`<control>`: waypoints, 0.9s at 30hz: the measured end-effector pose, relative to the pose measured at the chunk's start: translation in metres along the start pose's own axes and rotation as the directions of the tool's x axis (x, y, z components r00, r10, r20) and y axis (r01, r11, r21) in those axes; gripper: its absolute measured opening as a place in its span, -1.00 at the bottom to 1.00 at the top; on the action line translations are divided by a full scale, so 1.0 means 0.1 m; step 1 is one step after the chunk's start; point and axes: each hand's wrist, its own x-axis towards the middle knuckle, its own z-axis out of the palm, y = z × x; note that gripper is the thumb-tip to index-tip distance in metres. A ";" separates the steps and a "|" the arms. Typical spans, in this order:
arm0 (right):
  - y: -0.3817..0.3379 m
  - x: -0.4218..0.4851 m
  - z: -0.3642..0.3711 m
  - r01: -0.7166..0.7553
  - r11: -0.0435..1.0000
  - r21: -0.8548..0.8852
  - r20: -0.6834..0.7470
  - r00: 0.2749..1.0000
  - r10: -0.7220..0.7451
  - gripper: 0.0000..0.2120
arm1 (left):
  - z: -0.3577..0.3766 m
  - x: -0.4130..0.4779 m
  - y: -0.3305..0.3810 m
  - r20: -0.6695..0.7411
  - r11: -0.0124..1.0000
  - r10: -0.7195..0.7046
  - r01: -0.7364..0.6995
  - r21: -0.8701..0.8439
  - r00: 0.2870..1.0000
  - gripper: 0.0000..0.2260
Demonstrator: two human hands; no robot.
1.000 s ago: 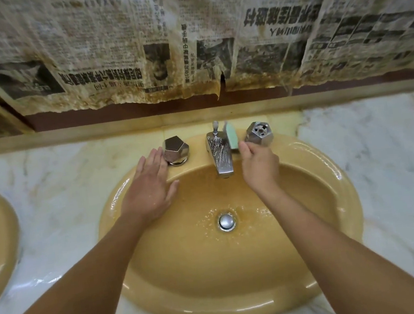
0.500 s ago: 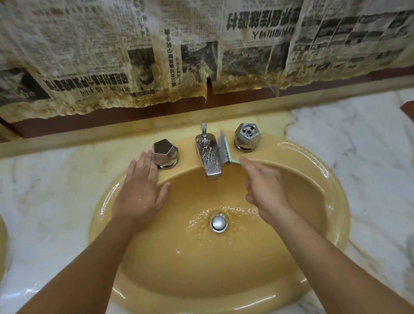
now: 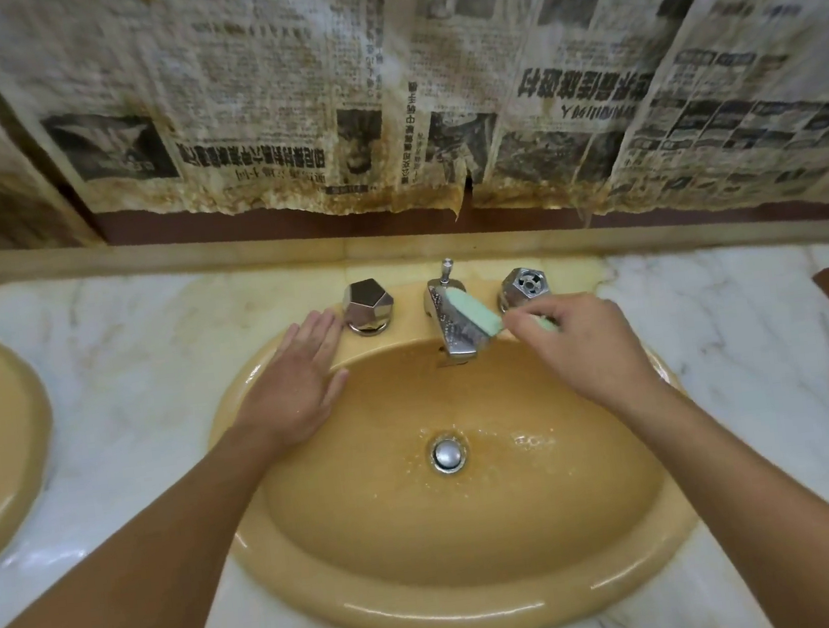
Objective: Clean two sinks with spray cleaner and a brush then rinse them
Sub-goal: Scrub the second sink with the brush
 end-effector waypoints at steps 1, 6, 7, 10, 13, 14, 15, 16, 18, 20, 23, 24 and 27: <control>-0.10 0.09 -0.06 0.042 0.990 -0.136 0.036 0.999 -0.038 -0.73 | 0.00 -0.03 -0.02 -0.003 1.000 0.006 -0.006 0.007 1.000 -0.28; -0.79 0.35 -0.19 0.294 0.821 -0.490 0.276 0.945 -0.174 -0.83 | 0.03 -0.07 -0.04 -0.057 1.000 0.005 -0.005 -0.012 0.998 -0.34; -0.92 0.37 -0.23 0.372 0.769 -0.520 0.344 0.915 -0.210 -0.86 | 0.04 -0.07 -0.04 -0.071 1.000 0.000 -0.001 -0.020 0.997 -0.38; -1.36 0.44 -0.31 0.542 0.619 -0.569 0.532 0.816 -0.226 -0.88 | 0.05 -0.06 -0.02 -0.100 0.998 -0.028 0.022 -0.061 0.995 -0.43; -1.66 0.64 -0.14 0.610 0.499 -0.616 0.608 0.771 -0.192 -0.87 | 0.06 -0.04 -0.03 -0.093 0.997 -0.038 0.032 -0.065 0.995 -0.42; -1.70 0.72 -0.02 0.612 0.473 -0.634 0.600 0.775 -0.199 -0.84 | 0.07 -0.04 -0.03 -0.088 0.998 -0.038 0.033 -0.060 0.995 -0.42; -1.72 0.79 0.10 0.607 0.451 -0.655 0.581 0.786 -0.213 -0.82 | 0.07 -0.04 -0.04 -0.085 0.998 -0.039 0.035 -0.057 0.996 -0.42; -1.74 0.83 0.21 0.603 0.431 -0.671 0.571 0.791 -0.218 -0.82 | 0.07 -0.04 -0.04 -0.080 0.998 -0.042 0.038 -0.053 0.996 -0.41; -1.81 0.87 0.36 0.620 0.396 -0.678 0.607 0.775 -0.174 -0.80 | 0.07 -0.04 -0.04 -0.073 0.998 -0.048 0.044 -0.048 0.996 -0.41; -1.91 0.88 0.43 0.637 0.366 -0.678 0.663 0.745 -0.068 -0.73 | 0.07 -0.03 -0.04 -0.058 0.998 -0.051 0.049 -0.036 0.997 -0.41; -1.97 0.88 0.53 0.631 0.314 -0.709 0.640 0.763 -0.090 -0.72 | 0.06 -0.03 -0.03 -0.056 0.998 -0.059 0.058 -0.026 0.997 -0.40; -1.94 0.88 0.57 0.618 0.303 -0.726 0.608 0.782 -0.139 -0.70 | 0.05 -0.04 -0.03 -0.053 0.998 -0.062 0.061 -0.025 0.997 -0.40; -1.88 0.87 0.61 0.604 0.310 -0.734 0.579 0.795 -0.180 -0.73 | 0.05 -0.04 -0.03 -0.049 0.998 -0.066 0.065 -0.016 0.997 -0.40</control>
